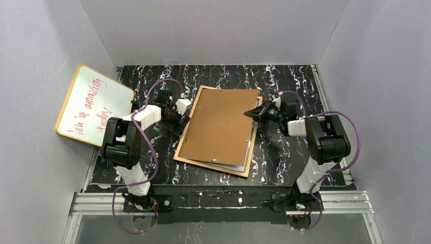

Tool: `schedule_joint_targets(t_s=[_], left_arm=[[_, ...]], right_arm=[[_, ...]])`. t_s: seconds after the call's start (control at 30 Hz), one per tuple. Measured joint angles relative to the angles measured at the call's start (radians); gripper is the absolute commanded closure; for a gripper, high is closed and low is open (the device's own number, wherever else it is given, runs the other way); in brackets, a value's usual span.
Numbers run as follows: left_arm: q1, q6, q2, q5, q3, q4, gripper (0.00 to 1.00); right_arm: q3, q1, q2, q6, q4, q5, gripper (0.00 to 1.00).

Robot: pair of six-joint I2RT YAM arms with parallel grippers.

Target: Put the photo into the frame

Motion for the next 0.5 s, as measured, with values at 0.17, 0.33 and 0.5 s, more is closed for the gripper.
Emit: schedule_joint_targets(t_s=[0.17,0.33,0.5], left_arm=[[-0.002,0.010,-0.001,0.002,0.000,-0.009,0.21],[-0.011,0.015,-0.001,0.007,0.007,-0.037,0.21],[-0.016,0.014,-0.001,0.022,0.013,-0.056,0.21]], right_arm=[[0.089,0.010,-0.002,-0.113,-0.180,0.029,0.74],[0.224,0.056,-0.023,-0.272,-0.455,0.140,0.49],[0.336,0.103,-0.027,-0.383,-0.686,0.249,0.22]])
